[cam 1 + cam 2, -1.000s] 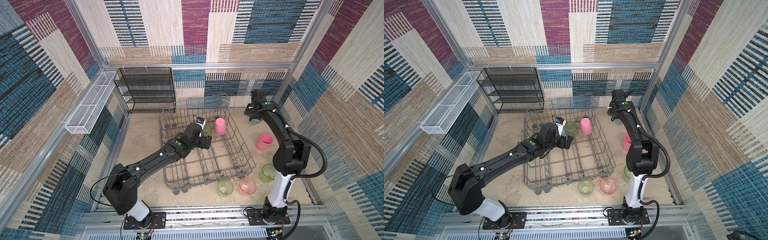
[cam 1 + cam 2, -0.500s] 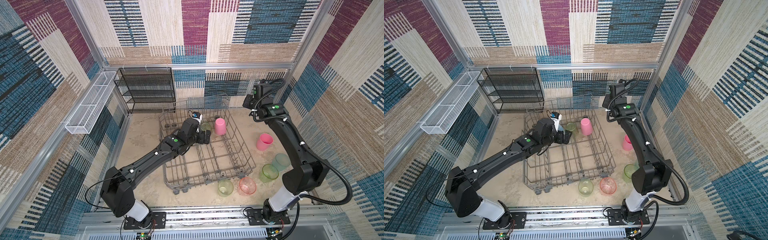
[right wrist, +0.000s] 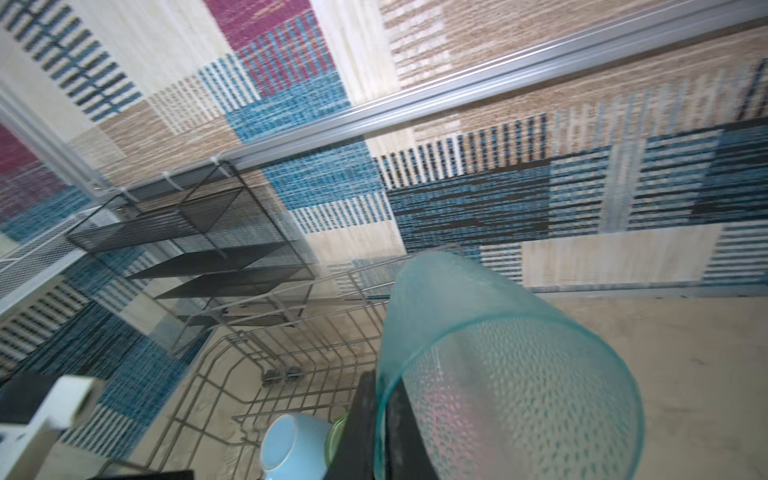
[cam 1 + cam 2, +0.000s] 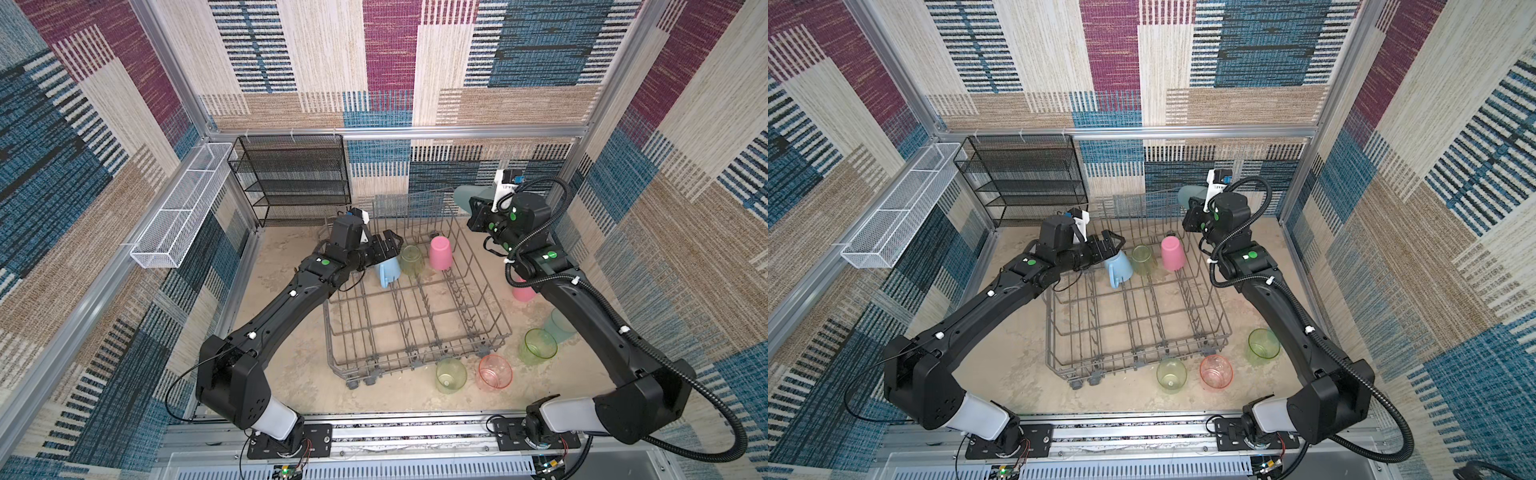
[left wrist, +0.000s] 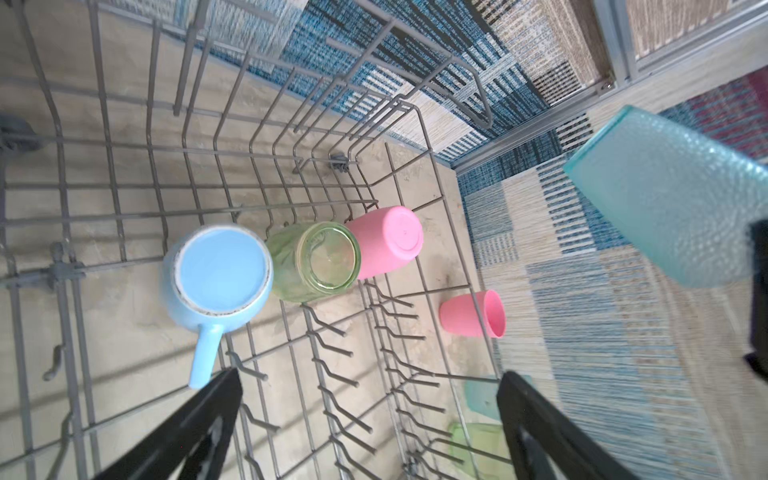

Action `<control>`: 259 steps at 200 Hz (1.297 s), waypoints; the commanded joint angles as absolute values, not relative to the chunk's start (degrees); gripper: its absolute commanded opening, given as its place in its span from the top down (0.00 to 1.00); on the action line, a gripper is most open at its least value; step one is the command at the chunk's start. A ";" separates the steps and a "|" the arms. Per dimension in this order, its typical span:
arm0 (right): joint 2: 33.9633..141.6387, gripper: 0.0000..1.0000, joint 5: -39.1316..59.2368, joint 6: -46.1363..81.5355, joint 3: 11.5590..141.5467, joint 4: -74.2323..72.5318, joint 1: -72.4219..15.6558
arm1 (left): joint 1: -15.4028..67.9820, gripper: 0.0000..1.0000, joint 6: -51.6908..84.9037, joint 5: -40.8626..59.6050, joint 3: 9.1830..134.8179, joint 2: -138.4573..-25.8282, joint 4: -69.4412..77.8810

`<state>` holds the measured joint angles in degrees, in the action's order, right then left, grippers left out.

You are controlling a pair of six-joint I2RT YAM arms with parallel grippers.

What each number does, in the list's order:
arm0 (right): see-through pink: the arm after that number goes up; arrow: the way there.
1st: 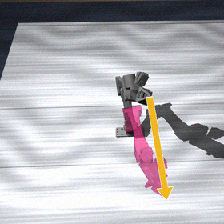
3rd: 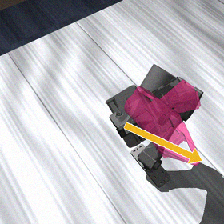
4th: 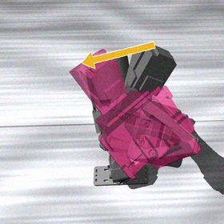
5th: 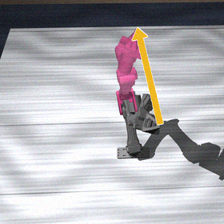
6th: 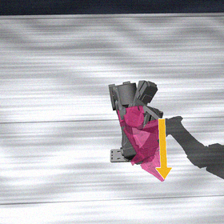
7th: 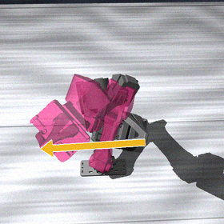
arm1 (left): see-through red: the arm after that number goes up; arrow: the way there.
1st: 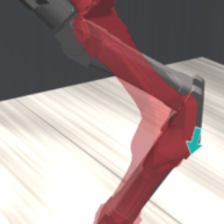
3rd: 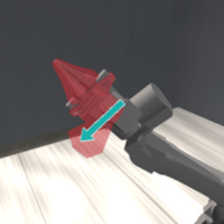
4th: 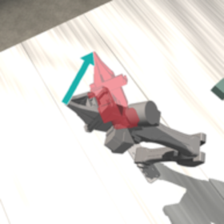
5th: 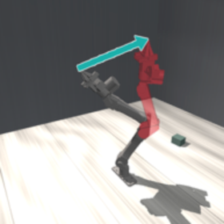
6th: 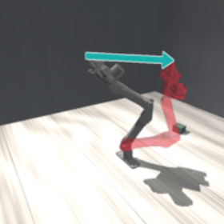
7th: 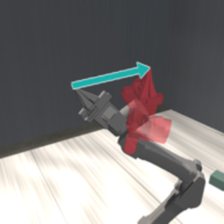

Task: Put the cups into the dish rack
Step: 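Carry the teal tumbler over the rack toward the left gripper while it reaches up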

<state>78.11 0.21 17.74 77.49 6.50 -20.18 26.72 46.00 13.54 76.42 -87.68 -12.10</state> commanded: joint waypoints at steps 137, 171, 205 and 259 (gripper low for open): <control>80.98 0.99 18.91 21.54 65.30 -27.68 -25.83 | 22.96 0.03 90.93 15.92 66.35 -85.86 18.41; 81.59 0.98 19.06 21.19 65.14 -28.86 -26.72 | 23.19 0.02 93.62 12.88 65.78 -84.25 18.50; 82.48 0.99 19.18 21.05 65.00 -29.62 -27.46 | 23.72 0.03 93.98 10.63 67.86 -83.26 15.05; 82.69 0.99 19.83 20.08 65.03 -29.21 -28.33 | 24.07 0.02 94.02 13.32 72.60 -86.40 14.06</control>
<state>82.63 18.48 20.69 65.06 -26.37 -27.94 24.03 93.51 11.07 70.54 -84.66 14.26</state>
